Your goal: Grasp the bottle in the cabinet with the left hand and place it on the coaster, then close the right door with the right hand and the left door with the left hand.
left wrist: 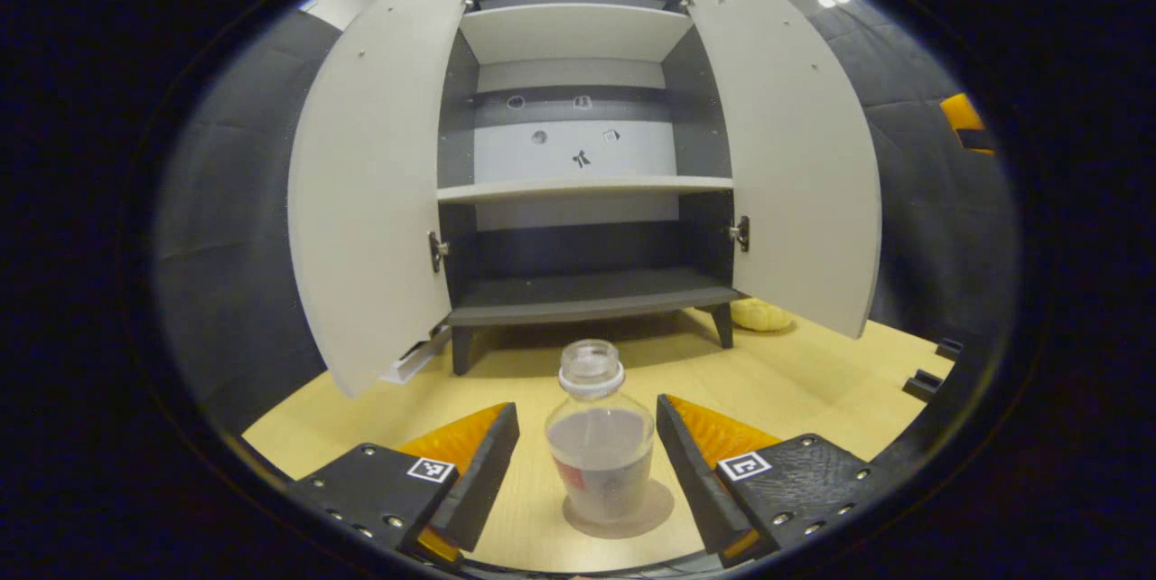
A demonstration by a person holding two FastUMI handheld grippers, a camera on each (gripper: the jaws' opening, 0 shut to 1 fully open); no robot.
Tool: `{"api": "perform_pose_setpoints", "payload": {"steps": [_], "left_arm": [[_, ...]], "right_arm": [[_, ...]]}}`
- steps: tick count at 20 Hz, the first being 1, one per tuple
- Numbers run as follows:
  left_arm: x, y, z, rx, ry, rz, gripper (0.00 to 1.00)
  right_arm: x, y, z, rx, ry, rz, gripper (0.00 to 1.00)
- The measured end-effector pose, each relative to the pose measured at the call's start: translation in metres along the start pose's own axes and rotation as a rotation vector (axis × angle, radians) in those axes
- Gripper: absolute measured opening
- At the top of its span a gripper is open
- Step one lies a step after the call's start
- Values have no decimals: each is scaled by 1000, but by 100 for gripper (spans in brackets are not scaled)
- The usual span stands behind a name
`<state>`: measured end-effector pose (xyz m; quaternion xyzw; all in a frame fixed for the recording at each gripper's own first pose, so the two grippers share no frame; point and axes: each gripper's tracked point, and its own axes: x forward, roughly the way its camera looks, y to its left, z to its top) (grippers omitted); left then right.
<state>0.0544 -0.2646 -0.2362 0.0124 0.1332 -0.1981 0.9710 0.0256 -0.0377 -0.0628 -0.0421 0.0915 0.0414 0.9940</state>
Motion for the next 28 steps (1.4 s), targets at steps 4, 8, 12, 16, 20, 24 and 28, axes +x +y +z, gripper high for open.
{"api": "perform_pose_setpoints", "payload": {"steps": [4,8,12,16,20,24,28], "left_arm": [[-29,6,61,-16,-58,25,89],[-58,29,114,-26,-120,79,89],[-77,63,149,10,-142,126,89],[-89,104,169,8,-156,190,90],[-96,153,179,-18,-170,270,89],[-105,198,197,1,-209,347,89],[-109,238,210,8,-235,412,89]], "right_arm": [[12,-17,16,23,-56,-27,98],[32,-39,35,58,-87,-88,97],[55,-64,61,73,-112,-181,98],[82,-88,96,37,-151,-277,97],[101,-106,128,-6,-198,-398,97],[119,-102,144,-6,-203,-441,92],[136,-77,141,17,-175,-382,97]]}}
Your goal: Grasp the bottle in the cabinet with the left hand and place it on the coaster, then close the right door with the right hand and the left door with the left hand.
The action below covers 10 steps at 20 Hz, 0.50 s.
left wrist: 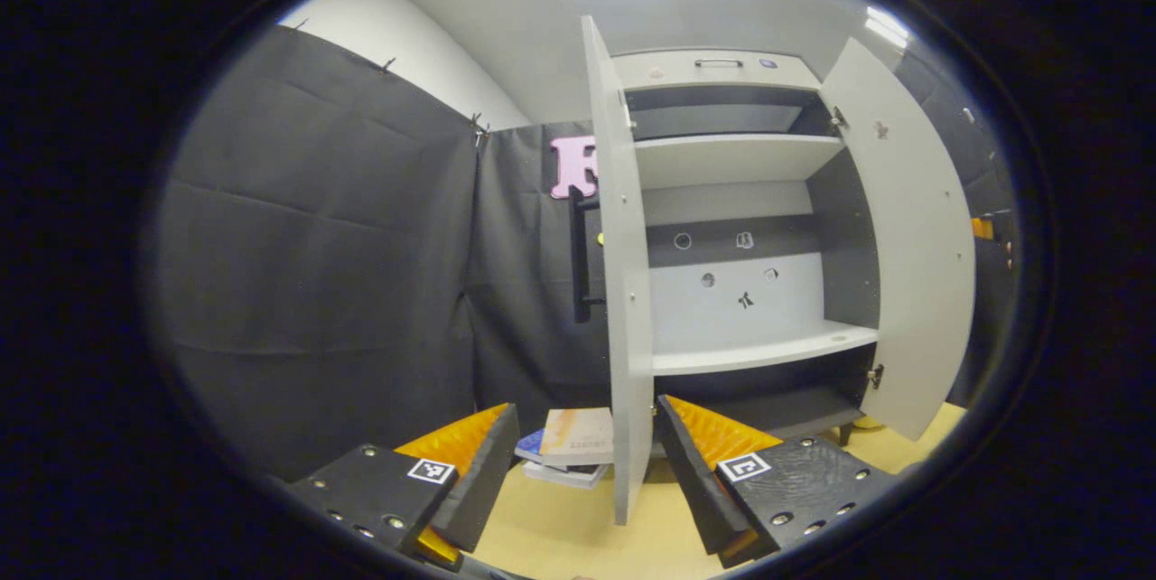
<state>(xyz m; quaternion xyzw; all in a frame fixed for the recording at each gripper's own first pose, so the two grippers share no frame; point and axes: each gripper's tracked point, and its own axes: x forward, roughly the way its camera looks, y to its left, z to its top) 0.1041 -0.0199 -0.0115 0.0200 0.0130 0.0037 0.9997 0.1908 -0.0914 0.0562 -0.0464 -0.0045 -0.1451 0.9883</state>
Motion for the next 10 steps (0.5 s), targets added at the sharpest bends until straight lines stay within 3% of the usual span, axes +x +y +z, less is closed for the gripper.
{"api": "perform_pose_setpoints", "payload": {"steps": [1,2,4,5,6,10], "left_arm": [[5,10,2,1,-6,21,89],[8,18,2,-4,-7,37,89],[14,31,-1,-22,-4,55,89],[16,37,-4,-27,1,60,89],[19,43,-6,-30,3,68,90],[26,62,-9,-58,2,104,90]], "right_arm": [[-1,2,0,-13,-6,-7,97],[-1,1,2,-36,-27,-11,89],[-4,4,6,-80,-38,-12,93],[-6,7,6,-89,-34,-10,89],[-9,11,7,-88,-33,-9,93],[-18,35,7,-77,-35,25,93]]}}
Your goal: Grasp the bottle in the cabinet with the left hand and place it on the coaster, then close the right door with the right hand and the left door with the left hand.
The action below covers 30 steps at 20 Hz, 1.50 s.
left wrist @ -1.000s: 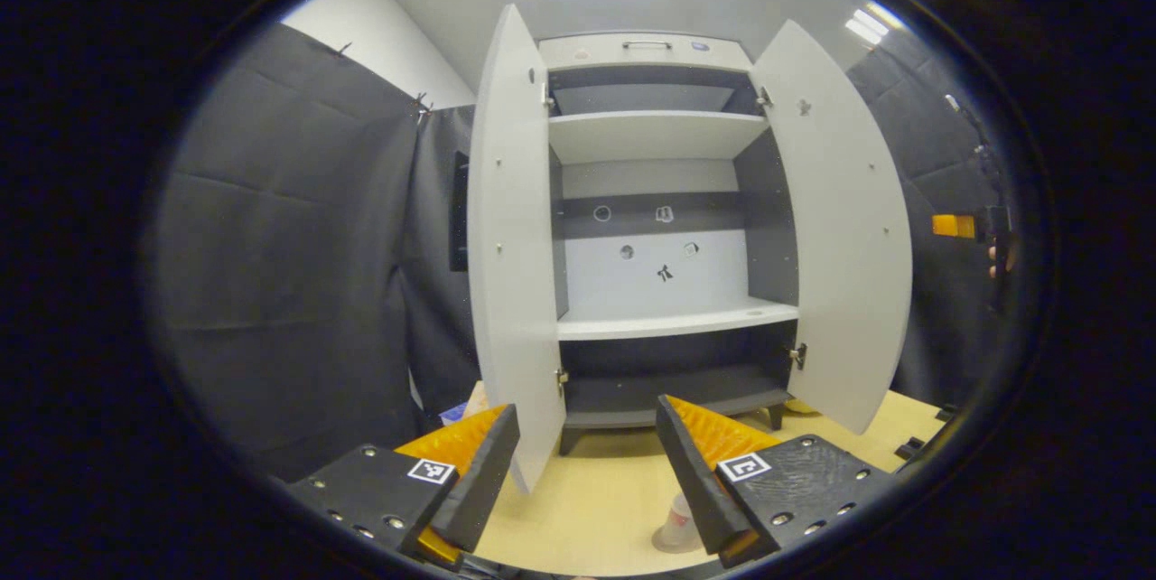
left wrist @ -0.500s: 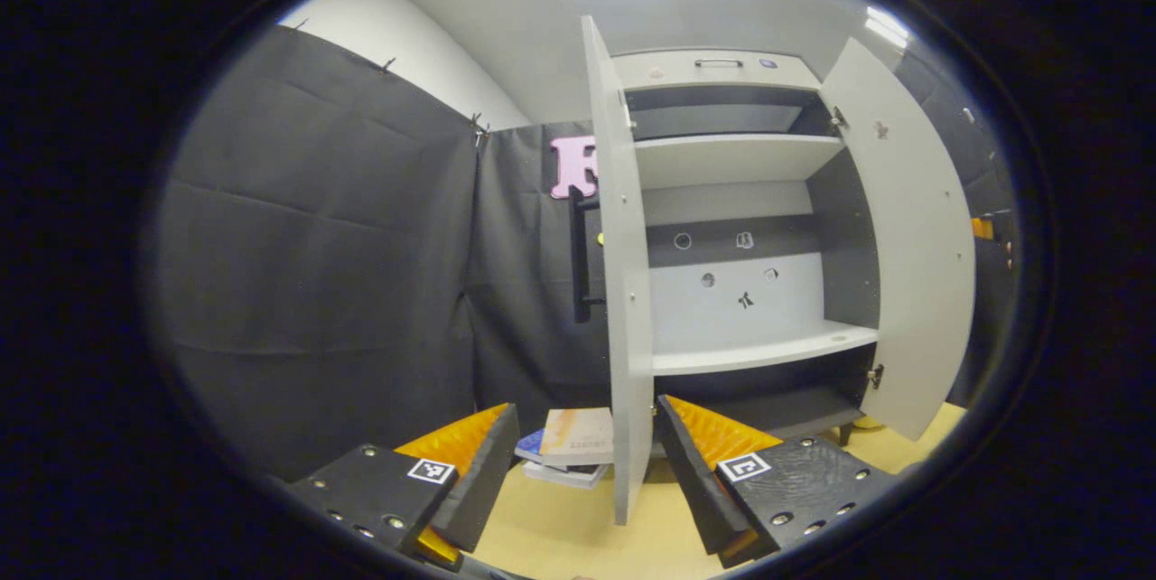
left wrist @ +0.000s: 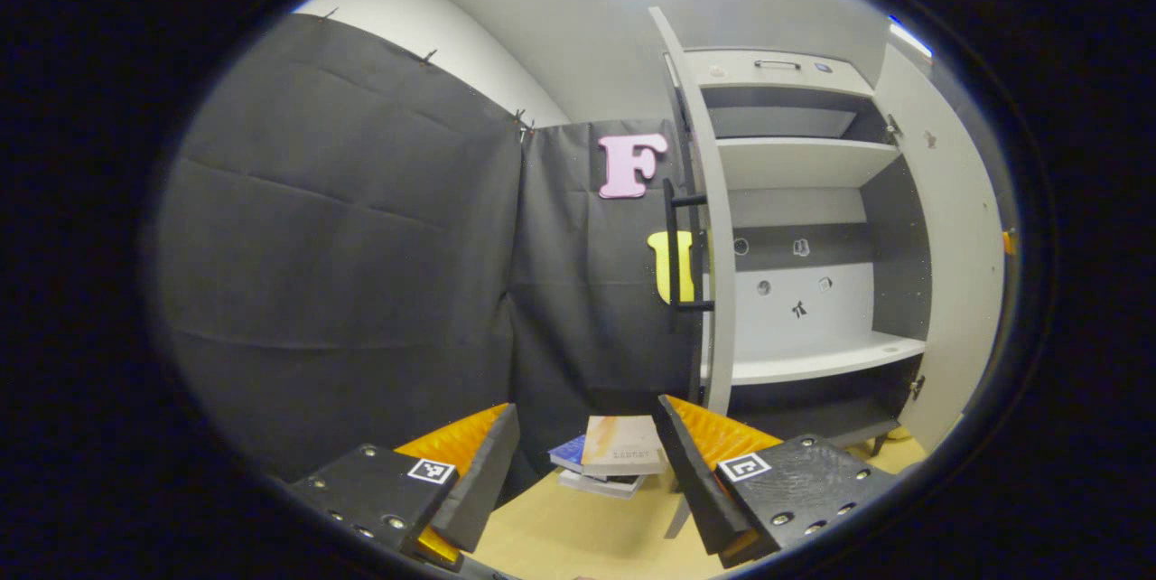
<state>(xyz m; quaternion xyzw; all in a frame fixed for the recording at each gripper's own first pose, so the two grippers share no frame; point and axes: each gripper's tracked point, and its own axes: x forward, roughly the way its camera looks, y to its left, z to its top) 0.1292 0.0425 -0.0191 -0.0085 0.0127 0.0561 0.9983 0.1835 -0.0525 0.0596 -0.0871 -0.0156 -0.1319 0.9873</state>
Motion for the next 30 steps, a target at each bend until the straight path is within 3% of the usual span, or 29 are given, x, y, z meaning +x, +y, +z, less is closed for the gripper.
{"api": "perform_pose_setpoints", "payload": {"steps": [2,3,7,8,12,13,14,19,20,22,24,25,26,30], "left_arm": [[2,4,-2,-16,3,3,90],[4,5,-3,-19,5,5,96],[2,7,-9,-21,13,-5,96],[0,8,-11,-23,13,-6,96],[-4,18,-16,-34,23,6,96],[-6,21,-18,-37,27,6,90],[-6,24,-17,-38,30,7,82],[-9,43,-16,-23,31,36,82],[-11,47,-17,-23,32,42,82],[-16,52,-19,-40,43,41,96],[-19,56,-20,-43,52,44,96],[-19,56,-19,-40,53,46,90],[-18,56,-19,-36,53,45,97],[-8,54,-17,-35,61,21,96]], "right_arm": [[-2,11,2,-3,-5,21,93],[-4,17,2,-1,-6,31,93],[-11,45,6,-8,-24,84,93],[-12,54,6,-7,-28,104,89],[-12,80,10,-9,-47,149,93],[-11,86,10,-4,-48,157,89],[-11,93,10,1,-45,169,93],[-5,135,9,-2,-57,251,89],[-4,144,9,-4,-59,263,94],[2,159,9,-1,-59,295,94],[8,167,7,-5,-59,299,94],[11,168,6,-6,-58,294,94],[11,169,6,-3,-58,293,91],[8,165,6,19,-53,298,94]]}}
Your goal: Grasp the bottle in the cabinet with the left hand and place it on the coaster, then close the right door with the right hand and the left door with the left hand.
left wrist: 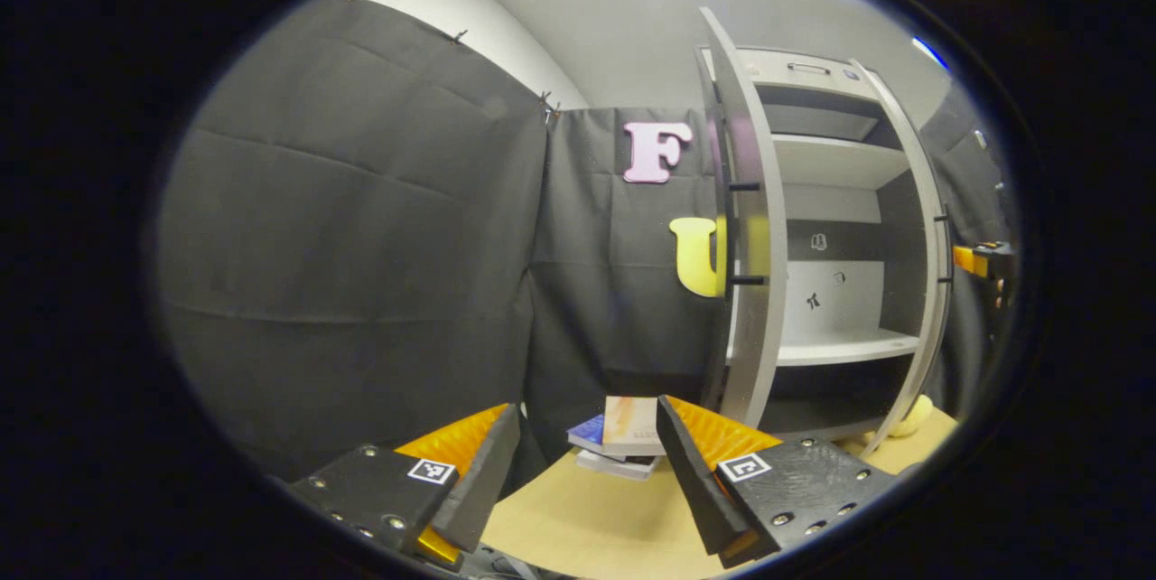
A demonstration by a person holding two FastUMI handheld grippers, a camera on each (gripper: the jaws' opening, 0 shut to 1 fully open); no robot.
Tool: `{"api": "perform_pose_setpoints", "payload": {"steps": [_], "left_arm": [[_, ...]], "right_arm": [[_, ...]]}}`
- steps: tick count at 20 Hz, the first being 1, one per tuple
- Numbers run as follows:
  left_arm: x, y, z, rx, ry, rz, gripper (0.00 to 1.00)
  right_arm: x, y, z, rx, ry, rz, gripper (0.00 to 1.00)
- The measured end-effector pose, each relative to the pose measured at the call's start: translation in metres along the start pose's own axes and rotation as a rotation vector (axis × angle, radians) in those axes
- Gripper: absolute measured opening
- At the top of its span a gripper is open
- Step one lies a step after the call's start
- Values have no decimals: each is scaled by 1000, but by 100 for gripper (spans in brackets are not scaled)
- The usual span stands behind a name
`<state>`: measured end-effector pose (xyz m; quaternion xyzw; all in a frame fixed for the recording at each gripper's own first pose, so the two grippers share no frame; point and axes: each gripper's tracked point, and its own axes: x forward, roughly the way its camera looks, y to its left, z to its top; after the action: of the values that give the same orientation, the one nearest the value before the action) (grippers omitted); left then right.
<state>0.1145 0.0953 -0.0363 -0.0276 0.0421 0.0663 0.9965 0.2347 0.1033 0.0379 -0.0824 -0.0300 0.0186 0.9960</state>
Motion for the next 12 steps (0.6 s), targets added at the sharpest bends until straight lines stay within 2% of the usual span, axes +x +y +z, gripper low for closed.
{"api": "perform_pose_setpoints", "payload": {"steps": [2,8,12], "left_arm": [[12,3,8,-6,-14,-7,96],[65,-6,57,-15,-60,-53,96],[100,-30,81,-37,-82,-110,96]], "right_arm": [[-8,-6,-1,-7,3,-1,98],[-44,-43,-8,-37,5,-63,97],[-64,-69,-19,-23,33,-113,98]]}}
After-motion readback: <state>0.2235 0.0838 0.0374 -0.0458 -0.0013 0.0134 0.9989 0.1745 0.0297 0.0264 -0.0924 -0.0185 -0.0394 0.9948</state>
